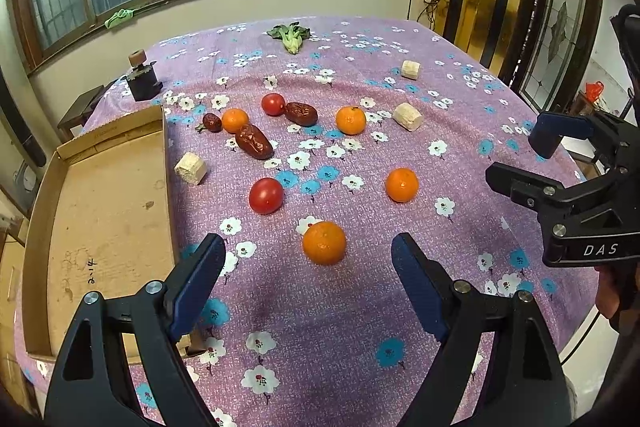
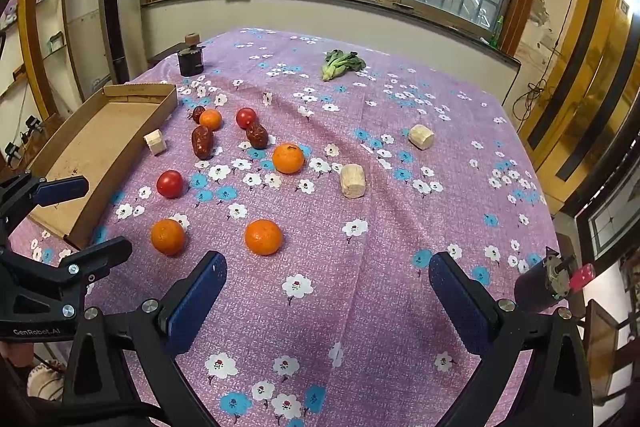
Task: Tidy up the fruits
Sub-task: 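Move both tools toward the tangerines on the tablecloth, then close the left gripper on a tangerine while the right gripper grasps another tangerine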
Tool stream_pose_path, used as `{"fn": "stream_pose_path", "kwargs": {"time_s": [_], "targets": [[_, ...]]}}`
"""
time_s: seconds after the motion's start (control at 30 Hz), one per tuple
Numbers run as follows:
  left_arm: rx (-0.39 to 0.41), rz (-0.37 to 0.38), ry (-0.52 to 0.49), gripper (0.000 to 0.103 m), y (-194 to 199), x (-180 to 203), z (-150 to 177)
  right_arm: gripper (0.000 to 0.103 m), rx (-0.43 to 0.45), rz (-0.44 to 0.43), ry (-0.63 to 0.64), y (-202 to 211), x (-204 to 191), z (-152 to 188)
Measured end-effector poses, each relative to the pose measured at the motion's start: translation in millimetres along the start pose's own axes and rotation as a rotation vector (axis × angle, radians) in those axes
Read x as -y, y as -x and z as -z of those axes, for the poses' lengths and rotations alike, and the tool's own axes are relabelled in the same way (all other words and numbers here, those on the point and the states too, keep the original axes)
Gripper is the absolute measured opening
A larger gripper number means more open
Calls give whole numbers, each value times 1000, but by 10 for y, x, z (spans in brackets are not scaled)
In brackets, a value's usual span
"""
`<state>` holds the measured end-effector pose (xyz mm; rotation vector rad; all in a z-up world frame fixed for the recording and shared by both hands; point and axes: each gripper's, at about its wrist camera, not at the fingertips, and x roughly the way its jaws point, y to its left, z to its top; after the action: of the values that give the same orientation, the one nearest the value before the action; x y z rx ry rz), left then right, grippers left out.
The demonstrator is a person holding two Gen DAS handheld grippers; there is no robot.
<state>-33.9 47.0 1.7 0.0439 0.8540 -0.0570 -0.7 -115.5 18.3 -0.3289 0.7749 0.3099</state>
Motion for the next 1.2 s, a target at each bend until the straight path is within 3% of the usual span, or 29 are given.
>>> {"fn": "stream_pose_path", "kwargs": {"time_s": [0.5,0.6,0.67,0.83,0.93,1.1,1.17,1.2], "targets": [[-69,30,8,86,-259,-18,12,99,-40,-82,20,-248,-84,35],[-91,27,5,86,-368,-18,15,90,-54,-144,19,-366,-103,29],[-105,21,2,86,-418,-24,22,78,-75,-189,11,-466,-117,19],[-130,-7,-24,85,-585,-16,32,72,-117,-264,8,-735,-202,-25],[-148,-10,-42,85,-690,15,32,65,-138,-261,23,-881,-273,-44],[-160,30,-33,62,-834,28,41,44,-184,-274,3,-1123,-260,-24],[-155,42,-42,30,-800,37,22,33,-166,-280,-14,-1116,-218,-17],[-157,44,-44,30,-786,36,18,33,-166,-288,-37,-1104,-182,-15]]}}
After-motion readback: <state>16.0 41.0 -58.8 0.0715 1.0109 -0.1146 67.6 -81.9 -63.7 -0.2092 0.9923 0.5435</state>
